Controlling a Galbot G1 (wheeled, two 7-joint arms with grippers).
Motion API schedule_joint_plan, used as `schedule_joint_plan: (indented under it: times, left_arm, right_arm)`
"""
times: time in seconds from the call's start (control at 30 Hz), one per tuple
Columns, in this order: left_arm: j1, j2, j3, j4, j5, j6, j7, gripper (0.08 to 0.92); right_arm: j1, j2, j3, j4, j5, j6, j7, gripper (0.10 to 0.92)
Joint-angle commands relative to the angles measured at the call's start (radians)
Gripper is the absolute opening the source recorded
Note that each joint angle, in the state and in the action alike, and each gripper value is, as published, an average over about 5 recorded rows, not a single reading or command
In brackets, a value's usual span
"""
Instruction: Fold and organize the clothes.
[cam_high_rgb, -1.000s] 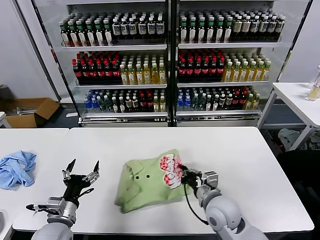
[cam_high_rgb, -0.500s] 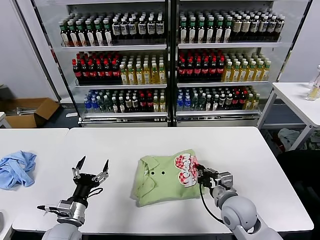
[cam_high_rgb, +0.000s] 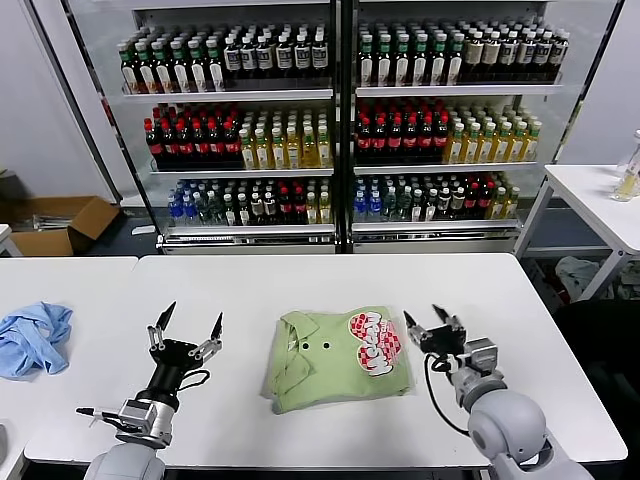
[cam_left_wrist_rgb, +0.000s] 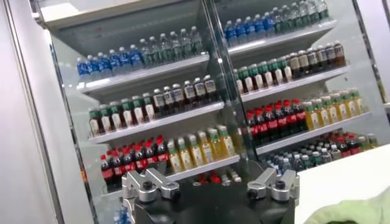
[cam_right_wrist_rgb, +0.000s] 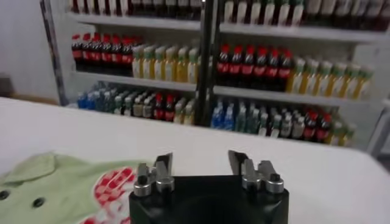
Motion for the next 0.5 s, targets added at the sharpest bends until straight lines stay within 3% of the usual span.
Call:
schedule_joint_plan:
  times: [0.03, 0.27, 0.5]
  left_arm:
    - [-0.037, 0.005, -0.035, 0.028, -0.063, 0.050, -0.016, 0.823]
    - [-0.033, 0.004, -0.022, 0.033, -0.037, 0.013, 0.002, 0.823]
    - [-0.037, 0.011, -0.022, 0.033, -0.039, 0.015, 0.022, 0.823]
  right_arm:
    - [0.046, 0.002, 0.096, -0.087, -0.154, 0.162, -0.043, 0.676]
    - [0.026, 0.018, 0.110, -0.137, -0.211, 0.218, -0.071, 0.814]
    - [0.019, 0.020, 0.130, -0.136, -0.203, 0.221, -0.087, 0.823]
